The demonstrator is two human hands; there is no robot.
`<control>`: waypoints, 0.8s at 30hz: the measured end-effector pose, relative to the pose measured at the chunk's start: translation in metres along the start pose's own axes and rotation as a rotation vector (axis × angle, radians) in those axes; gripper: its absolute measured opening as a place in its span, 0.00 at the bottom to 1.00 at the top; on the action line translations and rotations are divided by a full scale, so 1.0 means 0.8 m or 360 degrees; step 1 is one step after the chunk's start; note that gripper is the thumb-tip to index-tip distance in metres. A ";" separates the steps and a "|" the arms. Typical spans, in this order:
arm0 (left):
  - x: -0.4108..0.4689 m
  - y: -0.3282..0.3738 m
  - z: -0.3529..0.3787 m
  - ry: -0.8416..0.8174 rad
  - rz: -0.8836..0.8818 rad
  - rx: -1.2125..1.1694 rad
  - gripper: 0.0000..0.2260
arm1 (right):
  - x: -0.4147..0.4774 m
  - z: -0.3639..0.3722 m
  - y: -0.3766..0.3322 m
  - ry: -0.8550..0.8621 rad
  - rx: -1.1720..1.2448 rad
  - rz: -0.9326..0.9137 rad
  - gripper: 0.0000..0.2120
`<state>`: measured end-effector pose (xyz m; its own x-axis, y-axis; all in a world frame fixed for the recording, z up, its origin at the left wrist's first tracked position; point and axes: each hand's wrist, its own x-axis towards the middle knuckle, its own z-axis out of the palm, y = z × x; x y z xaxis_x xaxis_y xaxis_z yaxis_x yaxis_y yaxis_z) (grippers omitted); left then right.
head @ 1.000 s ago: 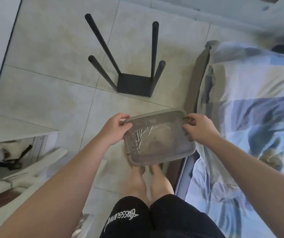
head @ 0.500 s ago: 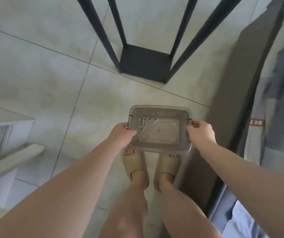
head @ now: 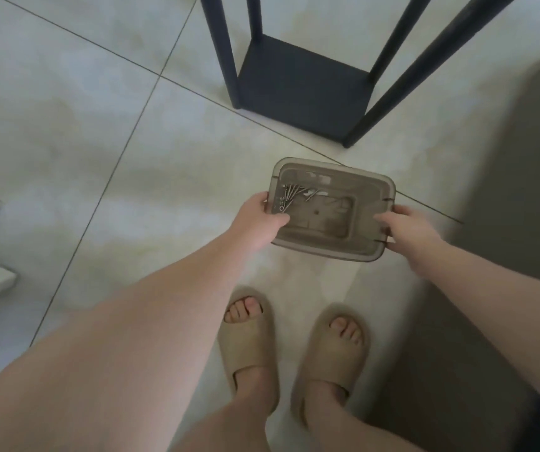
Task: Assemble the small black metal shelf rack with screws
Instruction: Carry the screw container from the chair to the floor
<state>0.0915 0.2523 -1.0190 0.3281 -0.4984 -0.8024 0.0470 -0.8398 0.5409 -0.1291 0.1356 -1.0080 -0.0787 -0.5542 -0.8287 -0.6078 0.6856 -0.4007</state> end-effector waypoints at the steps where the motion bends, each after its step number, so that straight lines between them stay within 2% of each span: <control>1: -0.004 -0.001 0.001 -0.0017 0.0009 -0.0018 0.13 | -0.001 -0.002 0.002 -0.0002 -0.0022 0.0011 0.17; 3: -0.024 0.002 -0.001 -0.0020 -0.0039 -0.0037 0.23 | -0.017 -0.007 0.002 0.0012 -0.0136 0.0026 0.27; 4: -0.040 0.004 -0.003 -0.0015 -0.0087 -0.0015 0.25 | -0.030 -0.010 0.002 0.0017 -0.0205 0.0023 0.31; 5: -0.060 0.005 -0.005 -0.0019 -0.0115 0.0040 0.22 | -0.046 -0.015 0.003 0.0017 -0.0265 0.0019 0.32; 6: -0.085 0.007 -0.008 -0.0030 -0.0131 0.0118 0.18 | -0.064 -0.021 0.003 0.0010 -0.0324 0.0008 0.32; 8: -0.138 0.015 -0.018 -0.0078 -0.0114 0.0232 0.17 | -0.108 -0.036 -0.002 -0.0024 -0.0447 -0.0030 0.31; 12: -0.260 0.047 -0.044 -0.0174 -0.0043 0.0610 0.33 | -0.221 -0.077 -0.031 -0.0109 -0.0624 -0.0083 0.31; 14: -0.326 0.072 -0.062 -0.0182 -0.0020 0.0766 0.34 | -0.283 -0.100 -0.051 -0.0135 -0.0614 -0.0104 0.31; 20: -0.509 0.169 -0.120 0.0047 0.0239 0.1096 0.33 | -0.459 -0.162 -0.132 -0.0190 -0.0541 -0.0289 0.30; 24: -0.609 0.228 -0.154 0.0237 0.0393 0.1023 0.33 | -0.563 -0.195 -0.187 -0.0271 -0.0699 -0.0540 0.30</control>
<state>0.0563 0.3684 -0.4980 0.3851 -0.6946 -0.6076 -0.5972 -0.6896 0.4098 -0.1259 0.2093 -0.5136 0.2838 -0.6000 -0.7480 -0.8507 0.2024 -0.4851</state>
